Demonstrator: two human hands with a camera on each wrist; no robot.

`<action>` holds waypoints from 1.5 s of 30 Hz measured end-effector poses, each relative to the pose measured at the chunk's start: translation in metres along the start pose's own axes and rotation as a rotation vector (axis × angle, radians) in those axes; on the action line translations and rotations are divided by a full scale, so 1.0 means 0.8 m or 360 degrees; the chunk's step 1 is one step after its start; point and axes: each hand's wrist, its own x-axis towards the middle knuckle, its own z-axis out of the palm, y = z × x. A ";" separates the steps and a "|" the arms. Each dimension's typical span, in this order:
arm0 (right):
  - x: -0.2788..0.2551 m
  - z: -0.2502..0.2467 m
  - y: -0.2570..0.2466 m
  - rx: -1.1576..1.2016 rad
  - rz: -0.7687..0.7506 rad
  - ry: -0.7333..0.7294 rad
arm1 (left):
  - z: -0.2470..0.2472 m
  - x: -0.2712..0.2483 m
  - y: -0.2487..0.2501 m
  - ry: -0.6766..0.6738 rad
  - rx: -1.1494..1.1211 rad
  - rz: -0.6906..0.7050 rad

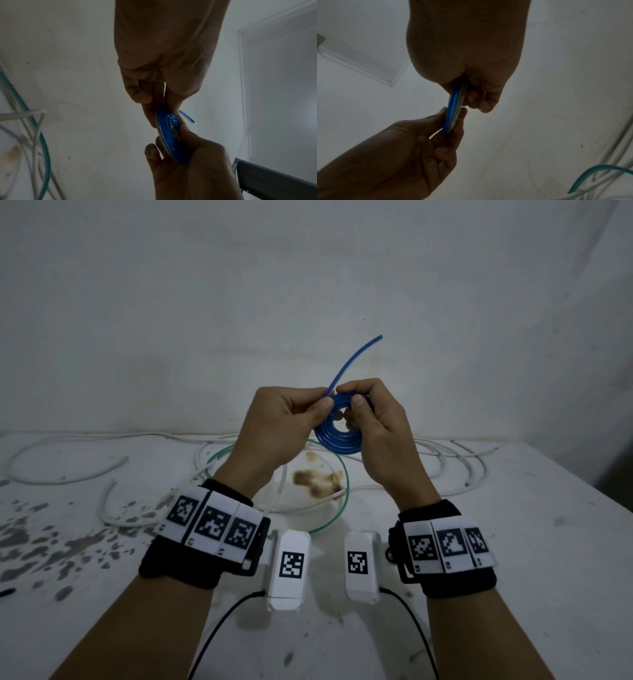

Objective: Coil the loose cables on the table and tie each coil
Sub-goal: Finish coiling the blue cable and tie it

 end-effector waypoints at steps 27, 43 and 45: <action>0.007 -0.011 0.006 -0.0183 -0.0101 0.0339 | -0.007 0.009 -0.016 -0.0031 0.0046 -0.0008; 0.010 -0.026 0.012 -0.0313 0.0020 0.0464 | -0.005 0.011 -0.023 0.0049 0.0054 0.0017; 0.010 -0.026 0.011 -0.0272 0.0040 0.0495 | -0.004 0.010 -0.022 0.0059 0.0027 0.0041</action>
